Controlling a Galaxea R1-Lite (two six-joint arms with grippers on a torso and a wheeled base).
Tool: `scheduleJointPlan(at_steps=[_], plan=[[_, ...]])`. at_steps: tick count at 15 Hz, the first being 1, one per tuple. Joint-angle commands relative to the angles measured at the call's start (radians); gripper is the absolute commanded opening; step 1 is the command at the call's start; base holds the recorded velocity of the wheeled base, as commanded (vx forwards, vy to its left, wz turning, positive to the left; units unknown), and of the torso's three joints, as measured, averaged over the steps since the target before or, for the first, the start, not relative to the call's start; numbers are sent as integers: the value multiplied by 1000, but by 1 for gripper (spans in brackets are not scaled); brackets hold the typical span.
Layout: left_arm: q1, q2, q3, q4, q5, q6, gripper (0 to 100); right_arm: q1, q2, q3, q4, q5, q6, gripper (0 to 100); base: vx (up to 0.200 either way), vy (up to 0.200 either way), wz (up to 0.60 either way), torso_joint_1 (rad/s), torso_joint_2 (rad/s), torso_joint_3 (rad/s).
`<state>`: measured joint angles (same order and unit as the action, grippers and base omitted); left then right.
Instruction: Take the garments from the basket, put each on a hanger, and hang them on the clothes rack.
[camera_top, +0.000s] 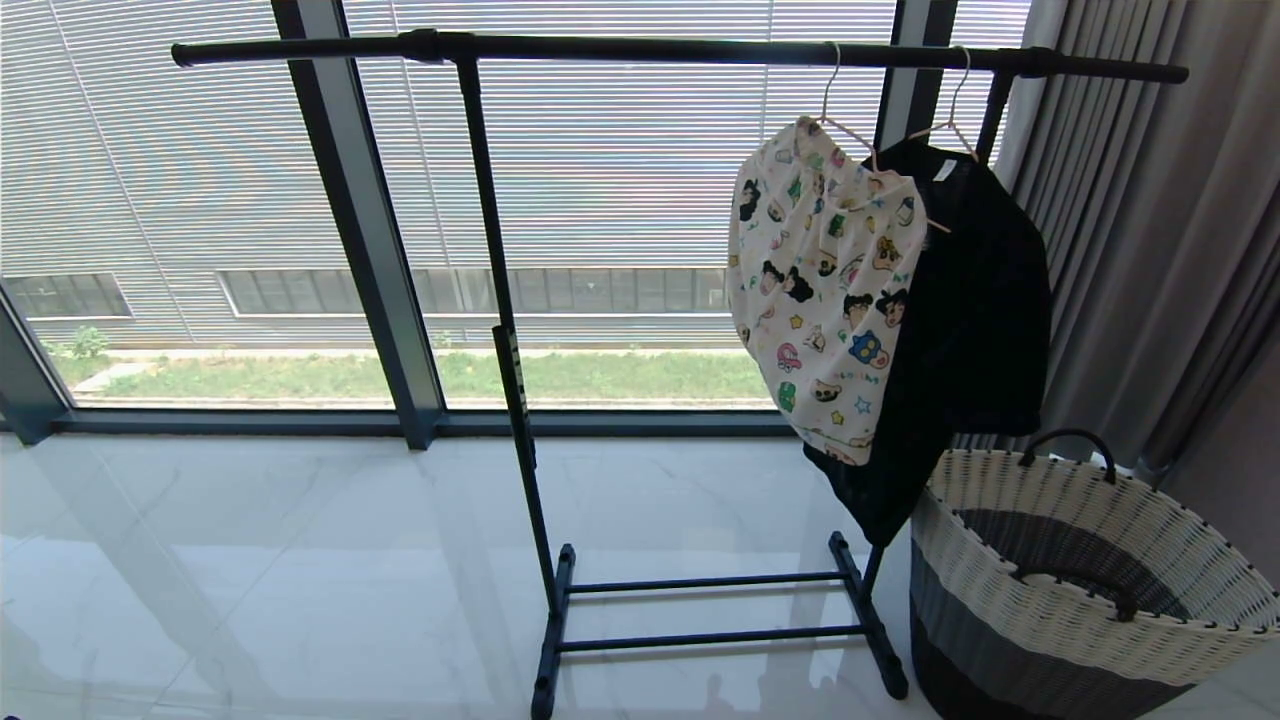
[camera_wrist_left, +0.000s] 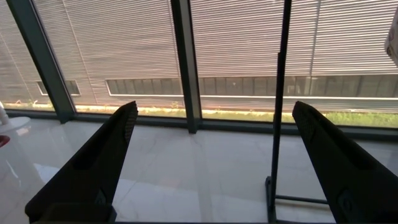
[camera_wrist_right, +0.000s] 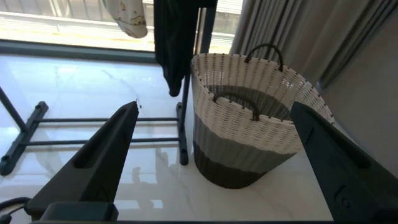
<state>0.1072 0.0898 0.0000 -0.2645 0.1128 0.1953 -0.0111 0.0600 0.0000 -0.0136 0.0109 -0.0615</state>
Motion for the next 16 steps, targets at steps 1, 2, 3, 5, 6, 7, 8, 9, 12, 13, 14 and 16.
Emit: scheduleJointPlan(at_steps=[1, 2, 3, 5, 6, 7, 8, 9, 12, 13, 14, 16], plan=[[0, 4, 0, 10, 1, -5, 100, 8, -60, 0, 6, -3, 25, 100, 0, 0, 0, 0, 0, 0], [0, 4, 0, 11, 1, -7, 100, 8, -58, 0, 6, -3, 46, 100, 0, 0, 0, 0, 0, 0], [0, 4, 0, 13, 1, -8, 100, 8, -60, 0, 6, -5, 60, 100, 0, 0, 0, 0, 0, 0], [0, 4, 0, -19, 1, -8, 100, 8, -60, 0, 6, -5, 61, 100, 0, 0, 0, 0, 0, 0], [0, 4, 0, -53, 1, -8, 100, 8, -60, 0, 6, -3, 61, 100, 0, 0, 0, 0, 0, 0], [0, 4, 0, -75, 1, -8, 100, 8, -60, 0, 6, -5, 61, 100, 0, 0, 0, 0, 0, 0], [0, 4, 0, -82, 1, -8, 100, 8, -58, 0, 6, -5, 61, 100, 0, 0, 0, 0, 0, 0], [0, 4, 0, -82, -8, -8, 100, 8, -60, 0, 6, -5, 61, 100, 0, 0, 0, 0, 0, 0], [0, 4, 0, 42, -48, -40, 100, 8, -60, 0, 6, -5, 61, 100, 0, 0, 0, 0, 0, 0], [0, 4, 0, 114, -47, -42, 100, 8, -60, 0, 6, -5, 61, 100, 0, 0, 0, 0, 0, 0], [0, 4, 0, 237, -45, -47, 100, 8, -60, 0, 6, -5, 61, 100, 0, 0, 0, 0, 0, 0], [-11, 7, -5, 286, -205, -57, 100, 8, -60, 0, 6, -5, 61, 100, 0, 0, 0, 0, 0, 0]])
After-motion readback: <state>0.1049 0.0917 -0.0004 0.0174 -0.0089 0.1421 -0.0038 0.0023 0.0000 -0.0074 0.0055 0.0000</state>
